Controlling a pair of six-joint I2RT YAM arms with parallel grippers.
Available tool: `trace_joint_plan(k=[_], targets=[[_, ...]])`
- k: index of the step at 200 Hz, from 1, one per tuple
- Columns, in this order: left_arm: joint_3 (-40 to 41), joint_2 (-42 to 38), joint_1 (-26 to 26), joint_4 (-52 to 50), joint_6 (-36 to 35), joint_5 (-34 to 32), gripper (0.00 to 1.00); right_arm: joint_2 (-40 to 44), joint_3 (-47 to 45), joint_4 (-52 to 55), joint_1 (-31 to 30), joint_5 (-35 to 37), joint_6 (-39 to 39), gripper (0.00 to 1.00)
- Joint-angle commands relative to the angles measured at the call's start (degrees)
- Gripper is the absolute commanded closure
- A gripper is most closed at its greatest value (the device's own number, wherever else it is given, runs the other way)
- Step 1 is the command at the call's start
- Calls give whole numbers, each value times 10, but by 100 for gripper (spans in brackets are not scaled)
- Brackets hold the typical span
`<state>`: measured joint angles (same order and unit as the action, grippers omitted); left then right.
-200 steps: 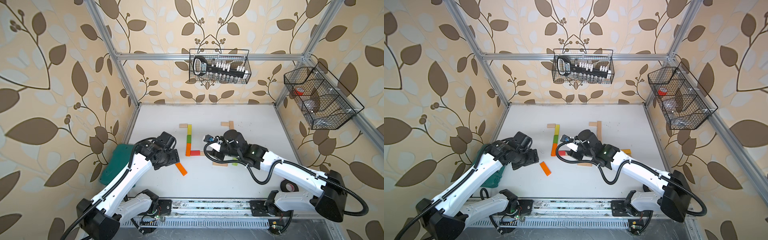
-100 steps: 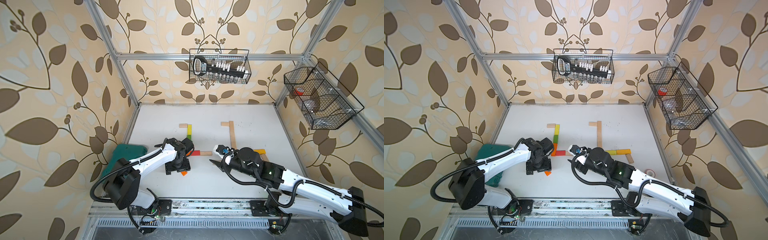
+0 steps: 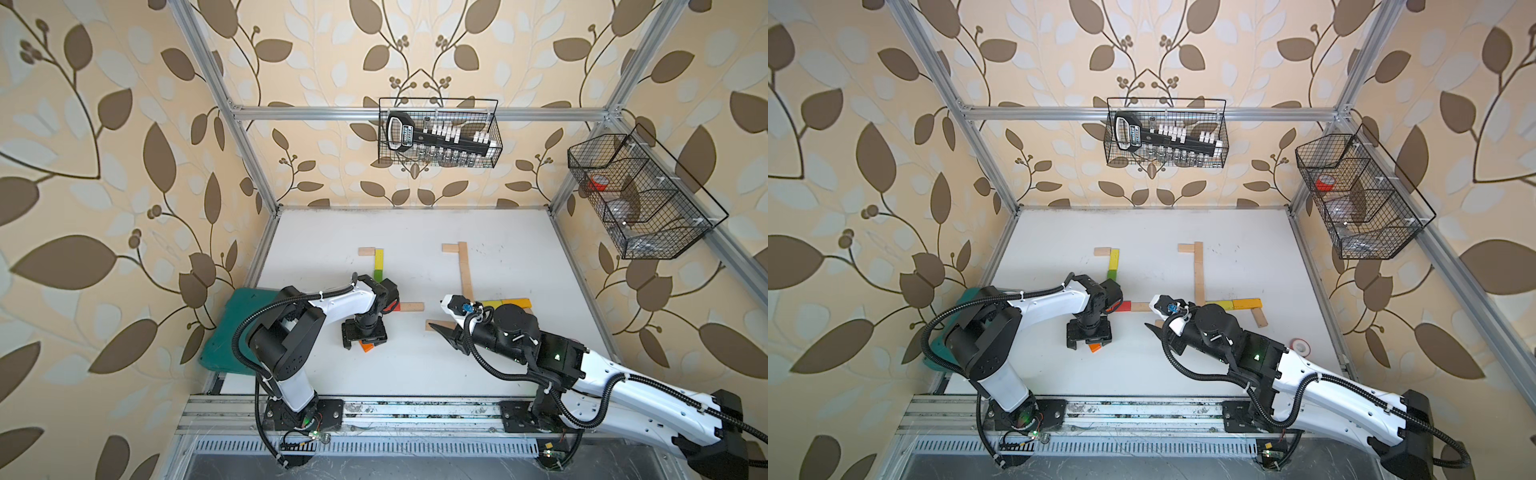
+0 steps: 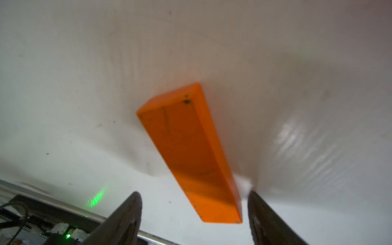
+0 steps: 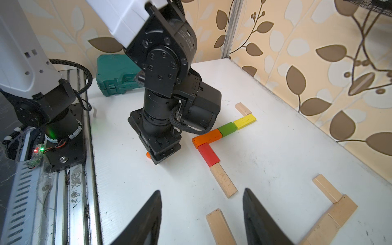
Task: Assemble a giraffe with building blocks
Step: Assemble the building block at the center of the board.
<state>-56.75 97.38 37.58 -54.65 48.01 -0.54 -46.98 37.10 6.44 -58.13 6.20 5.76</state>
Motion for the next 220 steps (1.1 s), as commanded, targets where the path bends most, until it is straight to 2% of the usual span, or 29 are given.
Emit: trace_joint_plan(k=[1, 48, 100, 138, 169, 220], targets=[[-4, 13, 2, 6, -6, -22, 24, 7, -7, 3, -4, 0, -12, 43], [13, 12, -31, 31, -37, -7, 42, 7, -11, 5, -5, -1, -14, 44], [2, 24, -51, 19, -169, 46, 64, 7, -12, 2, -9, -3, -29, 46], [-5, 21, -52, -18, -239, 49, 84, 12, -12, 4, -22, 4, -37, 47], [-19, 2, -51, -19, -280, 78, 90, 24, -17, 8, -33, 14, -42, 48], [-72, 51, -51, -38, -340, 81, 92, 43, -24, 21, -39, 24, -48, 49]])
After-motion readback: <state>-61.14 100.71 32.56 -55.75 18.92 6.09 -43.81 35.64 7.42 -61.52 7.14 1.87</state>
